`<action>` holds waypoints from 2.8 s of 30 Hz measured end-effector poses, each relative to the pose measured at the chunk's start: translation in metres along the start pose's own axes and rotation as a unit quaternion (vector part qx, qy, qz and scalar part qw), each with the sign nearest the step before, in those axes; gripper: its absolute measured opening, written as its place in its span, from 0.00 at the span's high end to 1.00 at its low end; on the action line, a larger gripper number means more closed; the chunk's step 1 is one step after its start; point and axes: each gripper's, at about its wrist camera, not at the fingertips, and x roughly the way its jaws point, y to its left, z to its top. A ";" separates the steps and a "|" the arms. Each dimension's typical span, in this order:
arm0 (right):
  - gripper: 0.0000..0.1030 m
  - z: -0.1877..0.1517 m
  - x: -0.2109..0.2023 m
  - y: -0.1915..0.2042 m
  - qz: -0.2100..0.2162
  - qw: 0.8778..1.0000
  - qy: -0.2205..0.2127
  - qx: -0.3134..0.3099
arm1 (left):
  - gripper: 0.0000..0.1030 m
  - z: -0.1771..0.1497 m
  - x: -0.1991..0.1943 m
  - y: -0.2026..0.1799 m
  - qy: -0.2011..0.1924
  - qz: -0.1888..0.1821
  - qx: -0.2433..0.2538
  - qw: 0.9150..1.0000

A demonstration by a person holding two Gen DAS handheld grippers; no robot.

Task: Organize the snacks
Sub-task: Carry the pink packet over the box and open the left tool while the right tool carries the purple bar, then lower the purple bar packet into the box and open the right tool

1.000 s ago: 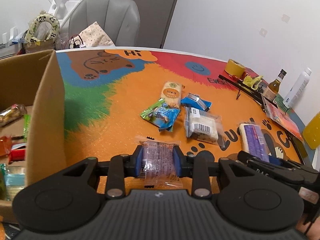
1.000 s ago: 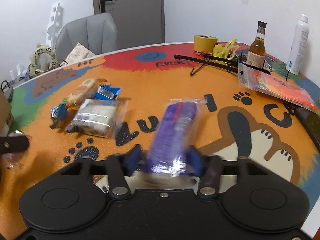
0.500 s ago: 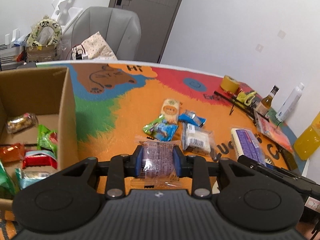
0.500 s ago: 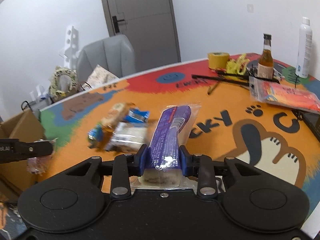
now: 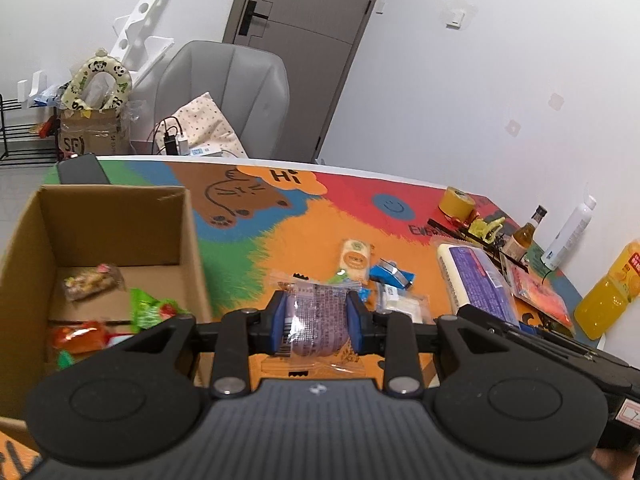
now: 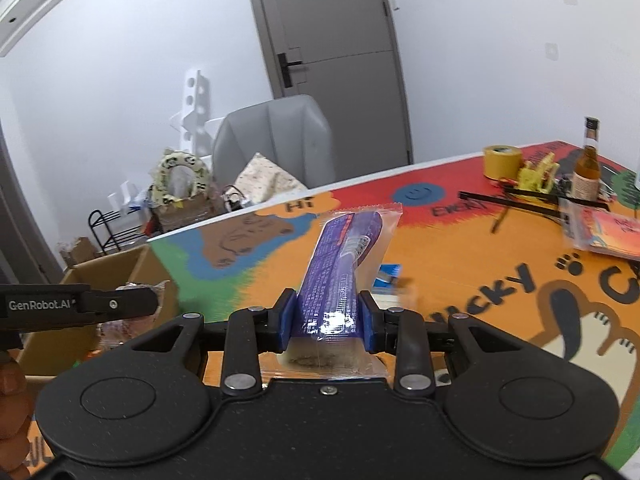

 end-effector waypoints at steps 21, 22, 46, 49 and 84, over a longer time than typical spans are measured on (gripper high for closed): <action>0.75 0.009 0.006 0.111 0.055 0.996 0.002 -0.066 | 0.71 0.017 -0.046 0.100 -0.013 0.043 -0.031 0.999; 0.86 0.010 0.006 0.115 0.058 0.996 0.002 -0.070 | 0.71 0.018 -0.046 0.104 -0.013 0.045 -0.033 0.998; 0.54 -0.031 0.034 0.104 0.011 0.992 0.105 -0.072 | 0.42 0.018 -0.041 0.155 0.011 0.048 -0.067 0.997; 0.43 -0.036 0.036 0.102 0.009 0.990 0.114 -0.081 | 0.36 0.014 -0.043 0.151 0.024 0.035 -0.056 0.998; 0.73 -0.004 0.042 0.115 0.016 0.972 0.139 -0.188 | 0.17 -0.001 -0.084 0.173 0.027 0.051 -0.024 0.998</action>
